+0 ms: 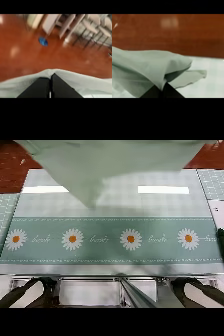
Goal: Fold the shirts.
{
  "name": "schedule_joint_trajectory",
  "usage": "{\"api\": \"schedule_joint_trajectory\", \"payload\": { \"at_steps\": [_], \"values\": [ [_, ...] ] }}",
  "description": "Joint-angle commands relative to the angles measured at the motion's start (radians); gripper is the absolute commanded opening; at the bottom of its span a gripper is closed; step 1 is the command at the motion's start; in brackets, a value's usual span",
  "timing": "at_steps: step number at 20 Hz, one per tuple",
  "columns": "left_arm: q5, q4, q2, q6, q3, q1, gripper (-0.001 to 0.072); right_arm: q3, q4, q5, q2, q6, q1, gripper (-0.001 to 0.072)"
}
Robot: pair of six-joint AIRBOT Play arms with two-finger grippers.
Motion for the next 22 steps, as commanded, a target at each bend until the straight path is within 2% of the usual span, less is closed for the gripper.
{"api": "schedule_joint_trajectory", "payload": {
  "at_steps": [1, 5, 8, 10, 13, 16, 18, 20, 22],
  "values": [
    [-0.021, -0.002, 0.129, 0.064, 0.159, 0.097, 0.0018, 0.031, -0.061, 0.059, 0.226, 0.0, 0.001, 0.0023],
    [-0.097, 0.19, 0.307, 0.079, 0.159, 0.139, 0.0018, 0.03, -0.087, 0.181, 0.398, 0.032, 0.0, 0.0023],
    [-0.114, 0.34, 0.375, 0.063, 0.159, 0.058, 0.0018, -0.008, -0.113, 0.274, 0.474, 0.056, 0.001, 0.0023],
    [-0.157, 0.41, 0.377, 0.046, 0.135, -0.029, 0.0018, -0.105, -0.11, 0.289, 0.518, 0.072, 0.0, 0.0023],
    [-0.179, 0.432, 0.366, 0.016, -0.043, -0.108, 0.0018, -0.339, -0.072, 0.274, 0.552, 0.075, 0.001, 0.0023],
    [-0.167, 0.428, 0.316, 0.0, -0.313, -0.109, 0.0018, -0.608, -0.005, 0.165, 0.543, 0.041, 0.001, 0.0023],
    [-0.111, 0.408, 0.25, 0.0, -0.485, -0.11, 0.0018, -0.785, 0.024, 0.059, 0.502, 0.01, 0.001, 0.0023],
    [0.028, 0.369, 0.143, 0.001, -0.64, -0.122, 0.0018, -0.927, 0.031, -0.075, 0.414, -0.015, 0.001, 0.0023],
    [0.177, 0.347, 0.003, 0.001, -0.709, -0.152, 0.0018, -0.979, 0.031, -0.217, 0.266, -0.045, 0.001, 0.0023]
  ]
}}
